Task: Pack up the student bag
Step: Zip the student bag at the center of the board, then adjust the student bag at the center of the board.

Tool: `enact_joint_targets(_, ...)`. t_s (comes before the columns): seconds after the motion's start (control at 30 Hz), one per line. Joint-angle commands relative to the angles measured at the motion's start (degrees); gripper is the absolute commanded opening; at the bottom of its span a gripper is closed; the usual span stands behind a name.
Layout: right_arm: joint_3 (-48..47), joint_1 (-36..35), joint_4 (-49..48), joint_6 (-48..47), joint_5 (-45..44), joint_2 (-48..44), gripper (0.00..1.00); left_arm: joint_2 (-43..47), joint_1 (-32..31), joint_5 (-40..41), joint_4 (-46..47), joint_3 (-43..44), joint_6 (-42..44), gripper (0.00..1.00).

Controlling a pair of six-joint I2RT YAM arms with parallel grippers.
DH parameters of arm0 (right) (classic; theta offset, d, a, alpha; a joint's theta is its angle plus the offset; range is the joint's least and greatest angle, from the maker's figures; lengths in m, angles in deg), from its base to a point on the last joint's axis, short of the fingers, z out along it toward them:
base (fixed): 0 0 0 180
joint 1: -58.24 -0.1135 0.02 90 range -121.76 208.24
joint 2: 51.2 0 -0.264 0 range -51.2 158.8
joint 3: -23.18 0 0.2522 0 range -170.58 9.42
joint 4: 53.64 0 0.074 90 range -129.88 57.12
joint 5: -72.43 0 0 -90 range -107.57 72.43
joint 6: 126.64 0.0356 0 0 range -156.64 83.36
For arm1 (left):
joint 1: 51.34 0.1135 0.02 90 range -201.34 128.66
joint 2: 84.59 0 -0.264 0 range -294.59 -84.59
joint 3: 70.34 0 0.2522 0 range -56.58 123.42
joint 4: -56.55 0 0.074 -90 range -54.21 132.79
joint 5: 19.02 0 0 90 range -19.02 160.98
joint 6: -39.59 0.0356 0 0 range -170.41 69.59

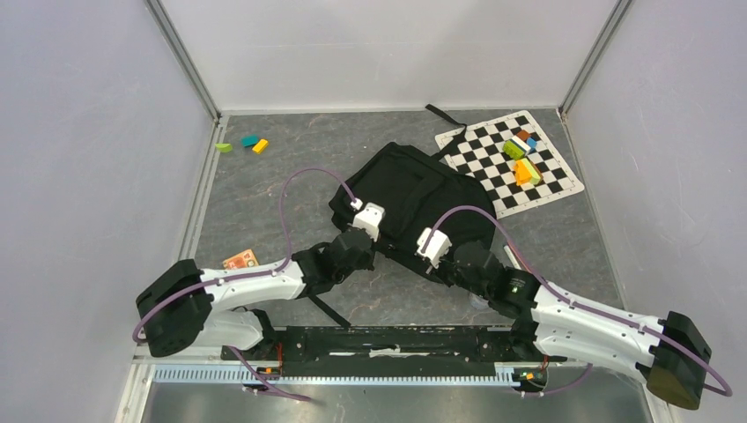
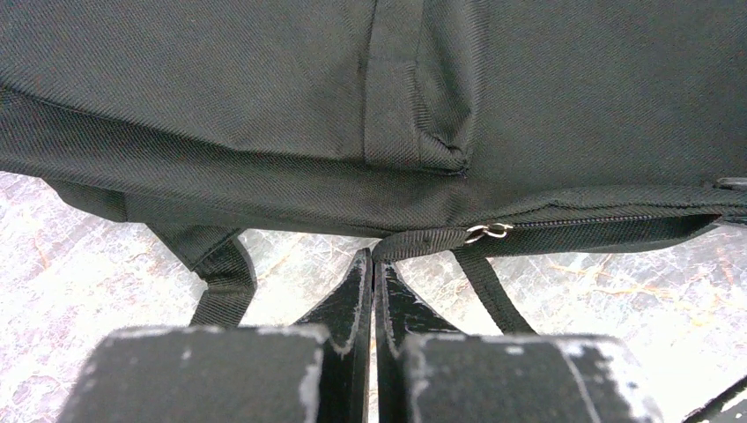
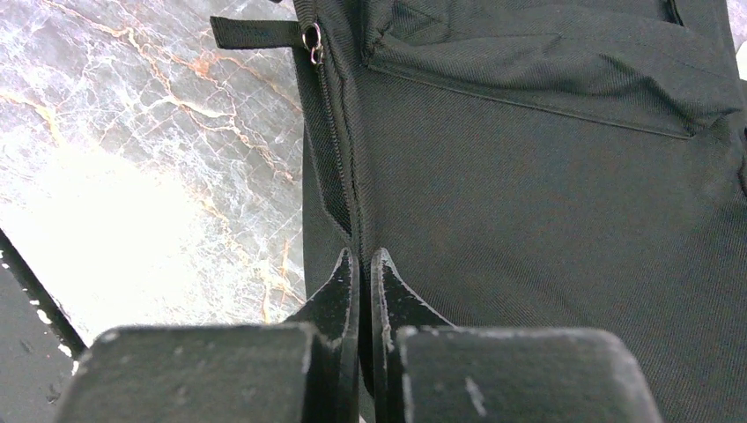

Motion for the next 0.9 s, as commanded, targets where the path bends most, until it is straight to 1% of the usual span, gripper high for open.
enact_joint_targets(0.0, -2.1, -0.2, 3.6, 0.6, -3.3, -0.8, 0.0, 2.5, 2.1, 3.7, -1.5, -0.3, -1.6, 0.02)
enact_joint_targets(0.1, -2.4, -0.3, 3.1, 1.3, -3.6, -0.5, 0.0, 2.7, 2.1, 2.4, -2.2, 0.4, -1.2, 0.02)
enact_joint_targets(0.13, -2.7, -0.3, 3.0, 2.0, -3.9, -0.6, 0.04, 3.0, 2.1, 1.4, -2.6, 0.8, -0.8, 0.04)
enact_joint_targets(0.17, -3.3, -0.3, 3.0, 3.1, -4.5, -0.9, 0.12, 3.7, 2.1, 0.9, -3.3, 1.2, -0.7, 0.15)
enact_joint_targets(0.2, -4.0, -0.3, 3.0, 4.1, -5.5, -1.4, 0.31, 4.4, 2.1, 0.9, -4.1, 1.6, -0.8, 0.28)
enact_joint_targets(0.23, -4.6, -0.3, 3.1, 5.4, -6.9, -1.8, 0.47, 5.5, 2.1, 1.2, -5.3, 2.3, -0.9, 0.49)
enact_joint_targets(0.3, -6.6, -0.4, 4.5, 8.2, -11.0, -2.8, 0.69, 7.9, 2.2, 1.9, -8.5, 3.9, -1.2, 0.79)
enact_joint_targets(0.33, -7.8, -0.3, 5.6, 10.5, -13.1, -3.1, 0.77, 9.3, 2.5, 2.0, -10.0, 4.9, -1.4, 0.92)
enact_joint_targets(0.37, -9.2, -0.2, 6.8, 12.0, -16.0, -3.3, 0.86, 10.3, 2.9, 1.0, -11.3, 5.9, -1.7, 0.99)
enact_joint_targets(0.4, -10.4, -0.2, 8.7, 13.8, -19.3, -3.2, 0.94, 10.7, 3.7, -0.4, -13.3, 7.4, -2.0, 1.0)
enact_joint_targets(0.43, -12.0, 0.2, 10.9, 15.7, -22.2, -3.0, 0.98, 10.6, 5.1, -2.6, -15.4, 8.7, -2.4, 1.0)
enact_joint_targets(0.47, -13.5, 1.2, 12.7, 16.9, -24.3, -2.5, 0.98, 9.8, 6.6, -4.7, -17.3, 10.5, -2.8, 1.0)
enact_joint_targets(0.53, -15.7, 4.9, 16.2, 18.8, -24.4, -1.2, 0.98, 7.4, 9.8, -6.6, -21.8, 13.9, -3.0, 1.0)
enact_joint_targets(0.63, -16.2, 13.5, 18.2, 19.9, -18.5, -0.1, 0.98, 3.6, 15.2, -8.1, -23.9, 16.9, -2.5, 1.0)
enact_joint_targets(0.73, -14.9, 20.9, 18.6, 21.3, -16.1, 0.2, 0.98, 0.9, 23.2, -15.8, -20.5, 17.3, -4.2, 1.0)
enact_joint_targets(0.87, -12.5, 27.2, 18.6, 20.4, -15.9, 1.0, 0.98, -2.7, 33.4, -28.7, -14.3, 17.2, -8.7, 1.0)
